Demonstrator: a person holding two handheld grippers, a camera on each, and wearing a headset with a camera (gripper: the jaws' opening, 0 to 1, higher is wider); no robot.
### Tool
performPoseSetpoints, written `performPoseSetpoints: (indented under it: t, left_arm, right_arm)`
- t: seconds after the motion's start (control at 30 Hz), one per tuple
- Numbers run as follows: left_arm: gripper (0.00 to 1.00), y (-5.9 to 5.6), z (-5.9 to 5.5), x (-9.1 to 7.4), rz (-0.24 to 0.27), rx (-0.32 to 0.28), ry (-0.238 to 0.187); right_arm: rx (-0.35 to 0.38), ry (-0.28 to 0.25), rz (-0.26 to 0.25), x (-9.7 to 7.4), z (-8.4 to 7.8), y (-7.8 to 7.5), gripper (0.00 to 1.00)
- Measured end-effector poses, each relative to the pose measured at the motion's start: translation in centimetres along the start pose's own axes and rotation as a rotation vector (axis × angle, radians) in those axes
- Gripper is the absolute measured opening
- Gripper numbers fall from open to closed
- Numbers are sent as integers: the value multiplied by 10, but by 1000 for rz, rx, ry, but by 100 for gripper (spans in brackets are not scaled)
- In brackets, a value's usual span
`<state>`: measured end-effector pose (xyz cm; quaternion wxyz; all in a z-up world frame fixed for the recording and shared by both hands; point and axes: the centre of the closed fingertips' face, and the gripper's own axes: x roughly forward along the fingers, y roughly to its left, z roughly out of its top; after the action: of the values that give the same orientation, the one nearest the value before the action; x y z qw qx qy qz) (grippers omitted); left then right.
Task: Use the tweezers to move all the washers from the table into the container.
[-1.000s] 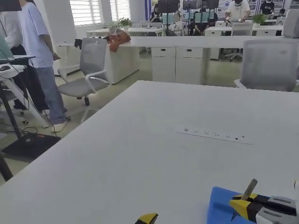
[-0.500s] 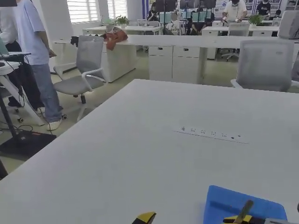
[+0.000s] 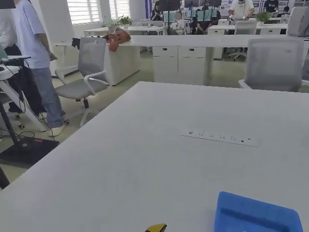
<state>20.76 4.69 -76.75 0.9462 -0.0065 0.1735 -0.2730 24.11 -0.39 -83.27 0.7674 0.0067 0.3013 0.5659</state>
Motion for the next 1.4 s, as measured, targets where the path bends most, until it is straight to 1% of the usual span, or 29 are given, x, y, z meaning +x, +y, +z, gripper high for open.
performPoseSetpoints:
  t: [0.2, 0.3, 0.37, 0.4, 0.43, 0.53, 0.57, 0.6, 0.7, 0.77, 0.83, 0.87, 0.9, 0.97, 1.03, 1.07, 1.1, 1.17, 1.2, 1.27, 1.3, 1.37, 1.4]
  left_arm:
    - [97, 1, 0, 0, 7, 2, 2]
    - [97, 1, -1, 0, 8, 3, 5]
    - [97, 2, 0, 0, 10, 4, 2]
    - [97, 2, 0, 0, 9, 3, 3]
    - [97, 2, -1, 0, 9, 3, 5]
    - [96, 1, -1, 0, 10, 10, 8]
    - [96, 1, -1, 0, 9, 10, 8]
    - [96, 2, -1, 0, 11, 10, 8]
    - [96, 1, 0, -1, 10, 9, 4]
    - [96, 1, -1, -1, 10, 10, 5]
    - [96, 1, -1, -1, 9, 12, 6]
    - [96, 1, -1, -1, 9, 12, 7]
    - [96, 1, -1, -1, 8, 13, 8]
    - [96, 1, -1, -1, 8, 13, 7]
    - [96, 1, -1, -1, 8, 13, 7]
    - [96, 1, -1, -1, 7, 14, 7]
    - [96, 1, -1, -1, 7, 13, 7]
    - [96, 1, -1, -1, 8, 13, 6]
    - [96, 1, 0, -1, 8, 12, 5]
    - [96, 1, 0, -1, 7, 11, 5]
    - [96, 1, 0, -1, 6, 11, 5]
    - [96, 1, 0, -1, 6, 12, 5]
    - [96, 1, 0, -1, 6, 12, 5]
  right_arm:
    - [11, 1, 6, -1, 0, 1, 4]
    - [3, 6, 11, -1, -1, 3, 4]
    - [-16, 20, 21, 0, -4, 6, 4]
    - [-28, 11, 21, 1, -3, 7, 4]
    - [-30, 21, 23, 2, -4, 9, 4]
    - [-105, 37, 21, 2, -5, 13, 4]
    - [-161, 46, 25, 2, -5, 15, 4]
    - [-193, 53, 27, 2, -6, 18, 4]
    - [-331, 78, 36, 5, -10, 28, 4]
    - [-396, 94, 43, 7, -14, 33, 4]
    - [-418, 101, 37, 8, -15, 36, 4]
    - [-462, 111, 30, 8, -15, 35, 4]
    - [-480, 114, 31, 8, -15, 36, 3]
    - [-475, 110, 27, 9, -15, 36, 3]
    - [-463, 101, 20, 9, -13, 34, 3]
    - [-407, 93, 6, 9, -11, 30, 3]
    - [-380, 89, 3, 9, -11, 28, 3]
    - [-330, 64, 2, 7, -7, 26, 3]
    - [-328, 49, -2, 5, -3, 25, 3]
    - [-321, 37, -11, 1, 4, 22, 3]
    - [-285, 2, -9, -1, 13, 23, 3]
    - [-244, -44, -3, -5, 26, 22, 3]
    - [-239, -49, -3, -7, 30, 21, 3]
